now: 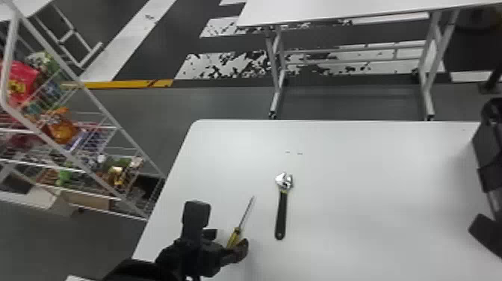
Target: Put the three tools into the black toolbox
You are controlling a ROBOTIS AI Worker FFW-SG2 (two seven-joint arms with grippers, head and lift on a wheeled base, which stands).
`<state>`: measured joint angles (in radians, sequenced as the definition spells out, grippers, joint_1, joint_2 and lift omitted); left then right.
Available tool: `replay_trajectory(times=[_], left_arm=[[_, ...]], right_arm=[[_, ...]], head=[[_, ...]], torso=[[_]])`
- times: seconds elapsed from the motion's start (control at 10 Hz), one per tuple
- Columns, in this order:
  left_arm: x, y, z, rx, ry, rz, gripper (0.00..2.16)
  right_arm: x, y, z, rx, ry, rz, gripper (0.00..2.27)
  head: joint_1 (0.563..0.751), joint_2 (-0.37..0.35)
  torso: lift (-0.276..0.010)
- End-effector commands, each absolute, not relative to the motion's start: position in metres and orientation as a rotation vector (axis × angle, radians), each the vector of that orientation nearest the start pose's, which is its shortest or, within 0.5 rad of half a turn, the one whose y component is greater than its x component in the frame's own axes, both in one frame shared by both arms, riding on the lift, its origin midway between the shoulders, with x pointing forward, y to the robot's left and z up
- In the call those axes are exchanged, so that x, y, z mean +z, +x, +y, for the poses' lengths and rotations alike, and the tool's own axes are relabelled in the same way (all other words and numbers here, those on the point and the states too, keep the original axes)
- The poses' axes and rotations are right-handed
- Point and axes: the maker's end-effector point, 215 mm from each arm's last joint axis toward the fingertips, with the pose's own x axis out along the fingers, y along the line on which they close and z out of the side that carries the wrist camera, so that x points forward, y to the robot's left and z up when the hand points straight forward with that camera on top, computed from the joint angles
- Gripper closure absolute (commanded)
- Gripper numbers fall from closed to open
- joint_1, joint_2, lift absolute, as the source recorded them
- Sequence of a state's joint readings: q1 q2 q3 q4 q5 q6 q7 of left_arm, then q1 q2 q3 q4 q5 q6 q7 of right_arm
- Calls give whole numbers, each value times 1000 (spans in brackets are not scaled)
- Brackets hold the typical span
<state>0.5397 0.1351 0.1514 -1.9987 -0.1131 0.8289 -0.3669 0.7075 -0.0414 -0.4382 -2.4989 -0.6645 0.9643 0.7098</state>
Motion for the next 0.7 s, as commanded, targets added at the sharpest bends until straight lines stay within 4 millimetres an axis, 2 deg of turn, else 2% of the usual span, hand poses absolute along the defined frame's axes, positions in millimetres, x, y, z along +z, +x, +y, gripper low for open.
replay_trajectory(times=[0.0,0.1,0.2,0.6], left_arm=[[-583,306,300,-162,85,960,799],[-584,304,300,-153,87,972,1929],[-585,301,301,-150,87,981,2142],[-568,293,311,-131,57,963,2142]], right_arm=[[-325,295,-174,659,588,492,83],[-325,295,-174,658,589,492,83],[-324,296,-172,663,590,490,83],[-321,302,-159,681,585,483,83]], head=[[695,267],[695,252],[695,248],[695,276]], torso=[[-51],[-51],[-51],[-51]])
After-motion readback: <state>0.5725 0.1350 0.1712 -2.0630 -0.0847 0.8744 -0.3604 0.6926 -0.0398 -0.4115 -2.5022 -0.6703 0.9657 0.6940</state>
